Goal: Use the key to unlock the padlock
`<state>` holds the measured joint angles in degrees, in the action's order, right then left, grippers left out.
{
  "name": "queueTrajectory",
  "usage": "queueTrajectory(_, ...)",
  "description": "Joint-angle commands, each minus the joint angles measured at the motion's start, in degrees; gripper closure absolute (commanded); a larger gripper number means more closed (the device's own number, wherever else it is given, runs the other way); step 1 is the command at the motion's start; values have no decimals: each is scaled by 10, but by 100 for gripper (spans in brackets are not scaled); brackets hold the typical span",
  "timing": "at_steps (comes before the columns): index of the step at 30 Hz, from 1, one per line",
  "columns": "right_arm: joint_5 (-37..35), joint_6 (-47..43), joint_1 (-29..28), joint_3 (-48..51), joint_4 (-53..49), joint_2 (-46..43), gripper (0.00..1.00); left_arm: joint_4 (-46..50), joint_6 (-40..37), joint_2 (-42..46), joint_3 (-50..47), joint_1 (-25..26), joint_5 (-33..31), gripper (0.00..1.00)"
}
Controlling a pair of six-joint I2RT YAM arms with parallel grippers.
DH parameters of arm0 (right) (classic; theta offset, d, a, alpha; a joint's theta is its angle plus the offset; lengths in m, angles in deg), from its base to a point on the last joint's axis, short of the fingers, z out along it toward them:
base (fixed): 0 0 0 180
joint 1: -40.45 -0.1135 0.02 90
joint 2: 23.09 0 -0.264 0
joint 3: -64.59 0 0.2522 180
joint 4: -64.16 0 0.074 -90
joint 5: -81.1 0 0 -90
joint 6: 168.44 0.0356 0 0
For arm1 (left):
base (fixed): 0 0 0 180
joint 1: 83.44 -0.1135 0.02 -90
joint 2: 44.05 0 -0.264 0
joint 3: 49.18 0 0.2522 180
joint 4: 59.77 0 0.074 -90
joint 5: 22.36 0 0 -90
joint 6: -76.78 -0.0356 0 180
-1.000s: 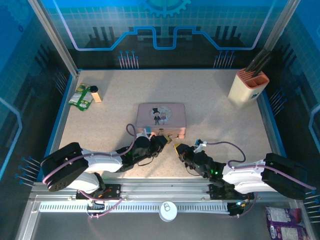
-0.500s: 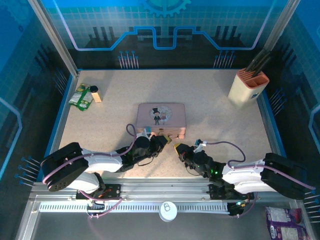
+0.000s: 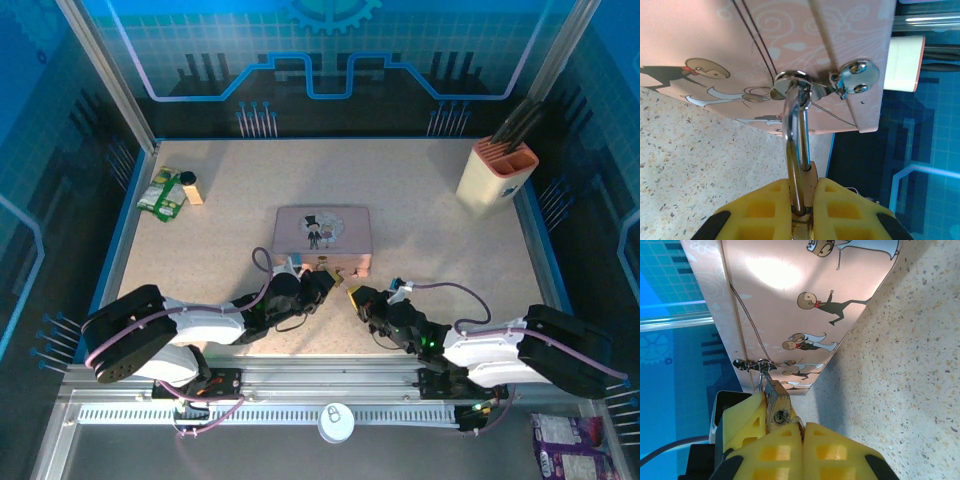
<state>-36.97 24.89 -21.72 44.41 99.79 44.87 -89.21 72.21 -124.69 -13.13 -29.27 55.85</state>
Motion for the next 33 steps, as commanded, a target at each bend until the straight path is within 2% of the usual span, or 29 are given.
queueTrajectory(1,-4,7,10,-3,17,7,100,-94,-15,3,15,10,4,100)
queueTrajectory(33,22,-6,21,-16,3,-7,100,-119,-28,-15,8,21,15,100)
